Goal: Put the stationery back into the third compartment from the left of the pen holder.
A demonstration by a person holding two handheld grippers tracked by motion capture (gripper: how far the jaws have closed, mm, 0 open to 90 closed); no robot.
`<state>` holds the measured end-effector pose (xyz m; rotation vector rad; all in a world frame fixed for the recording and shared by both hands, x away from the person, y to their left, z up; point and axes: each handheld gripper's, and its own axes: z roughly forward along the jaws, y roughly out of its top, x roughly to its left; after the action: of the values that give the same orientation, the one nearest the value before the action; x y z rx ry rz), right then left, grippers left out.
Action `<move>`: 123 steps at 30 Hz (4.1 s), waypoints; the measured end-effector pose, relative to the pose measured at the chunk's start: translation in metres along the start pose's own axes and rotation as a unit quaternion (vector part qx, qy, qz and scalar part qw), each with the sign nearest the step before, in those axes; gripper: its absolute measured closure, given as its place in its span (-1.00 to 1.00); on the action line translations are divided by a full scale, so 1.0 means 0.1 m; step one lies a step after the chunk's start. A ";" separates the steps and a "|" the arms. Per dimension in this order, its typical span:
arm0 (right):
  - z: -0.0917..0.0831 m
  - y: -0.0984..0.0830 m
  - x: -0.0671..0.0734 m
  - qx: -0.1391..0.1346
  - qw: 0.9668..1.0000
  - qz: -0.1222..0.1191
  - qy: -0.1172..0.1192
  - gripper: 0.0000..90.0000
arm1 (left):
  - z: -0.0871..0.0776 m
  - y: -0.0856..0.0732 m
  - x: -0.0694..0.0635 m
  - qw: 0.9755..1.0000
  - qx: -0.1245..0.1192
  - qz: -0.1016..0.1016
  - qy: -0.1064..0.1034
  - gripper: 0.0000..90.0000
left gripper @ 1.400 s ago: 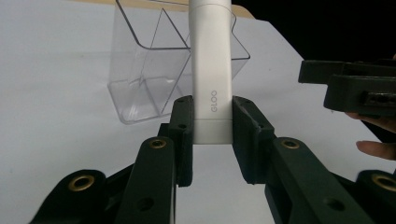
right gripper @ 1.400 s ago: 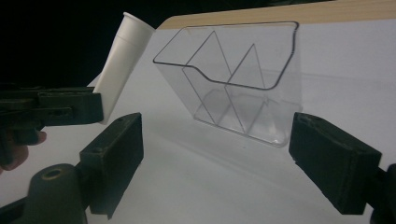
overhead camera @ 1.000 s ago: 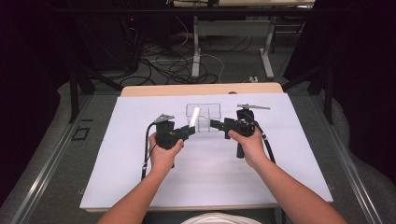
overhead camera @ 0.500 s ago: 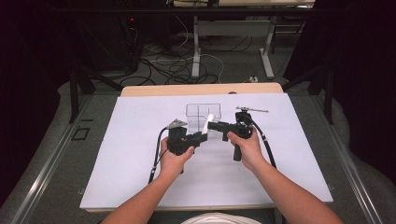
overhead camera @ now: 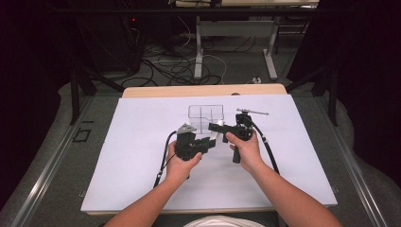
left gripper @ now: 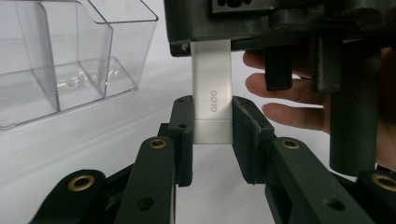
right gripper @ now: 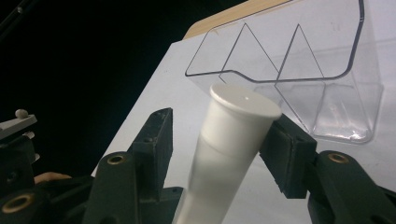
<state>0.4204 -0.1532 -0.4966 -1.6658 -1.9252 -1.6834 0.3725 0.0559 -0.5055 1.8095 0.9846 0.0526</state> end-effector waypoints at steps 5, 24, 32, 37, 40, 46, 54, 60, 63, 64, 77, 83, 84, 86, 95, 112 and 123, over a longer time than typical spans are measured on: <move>0.01 0.01 -0.02 0.000 1.000 0.008 -0.005 0.16 | 0.03 -0.02 -0.02 1.000 0.002 0.005 0.002 0.58; 0.01 0.03 -0.10 0.015 0.998 0.054 -0.004 0.41 | 0.06 -0.05 -0.02 1.000 0.000 0.006 0.007 0.57; 0.03 0.02 -0.11 0.018 0.998 0.058 0.003 0.43 | 0.05 -0.05 -0.01 1.000 0.004 0.003 0.004 0.56; 0.02 0.04 -0.10 0.011 0.998 0.058 0.006 0.46 | 0.04 -0.04 0.01 1.000 0.006 0.002 0.007 0.51; -0.01 0.07 -0.11 0.005 0.998 0.056 0.002 0.47 | 0.04 -0.04 0.03 1.000 0.008 -0.003 0.010 0.45; -0.04 0.13 -0.14 -0.010 0.999 0.051 -0.011 0.47 | 0.03 -0.04 0.06 1.000 0.009 -0.010 0.019 0.30; -0.10 0.24 -0.03 -0.024 0.999 -0.001 -0.029 0.47 | -0.03 -0.02 0.14 0.999 0.002 -0.013 0.046 0.15; -0.10 0.36 0.07 -0.036 0.997 -0.038 -0.050 0.47 | -0.10 0.01 0.22 0.997 -0.008 -0.023 0.067 0.08; -0.09 0.43 0.11 -0.043 0.996 -0.056 -0.061 0.47 | -0.13 0.04 0.27 0.997 -0.014 -0.025 0.076 0.01; -0.09 0.45 0.11 -0.042 0.995 -0.067 -0.065 0.47 | -0.15 0.05 0.30 0.996 -0.018 -0.025 0.080 -0.01; 0.03 0.72 0.14 -0.075 0.983 -0.120 -0.120 0.47 | -0.47 0.14 0.58 0.985 -0.059 0.005 0.160 -0.26; 0.12 0.79 0.09 -0.089 0.976 -0.132 -0.146 0.47 | -0.61 0.15 0.70 0.981 -0.067 0.014 0.184 -0.38; 0.13 0.80 0.09 -0.090 0.976 -0.132 -0.149 0.47 | -0.62 0.15 0.73 0.980 -0.069 0.012 0.187 -0.39; 0.16 0.80 0.07 -0.092 0.974 -0.136 -0.156 0.47 | -0.66 0.16 0.78 0.979 -0.068 0.010 0.191 -0.41; 0.30 0.77 0.01 -0.095 0.968 -0.153 -0.178 0.46 | -0.71 0.12 1.00 0.976 -0.060 -0.014 0.208 -0.57; 0.46 0.70 0.00 -0.080 0.964 -0.170 -0.187 0.46 | -0.72 0.04 1.17 0.972 -0.036 -0.007 0.230 -1.00; 0.55 0.65 0.00 -0.069 0.959 -0.195 -0.193 0.46 | -0.68 0.00 1.20 0.972 -0.021 -0.006 0.235 -1.00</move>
<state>0.4983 -0.1250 -0.4759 -1.8790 -2.5103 -1.7532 0.4213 0.1836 -0.5199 1.7874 1.3113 0.5110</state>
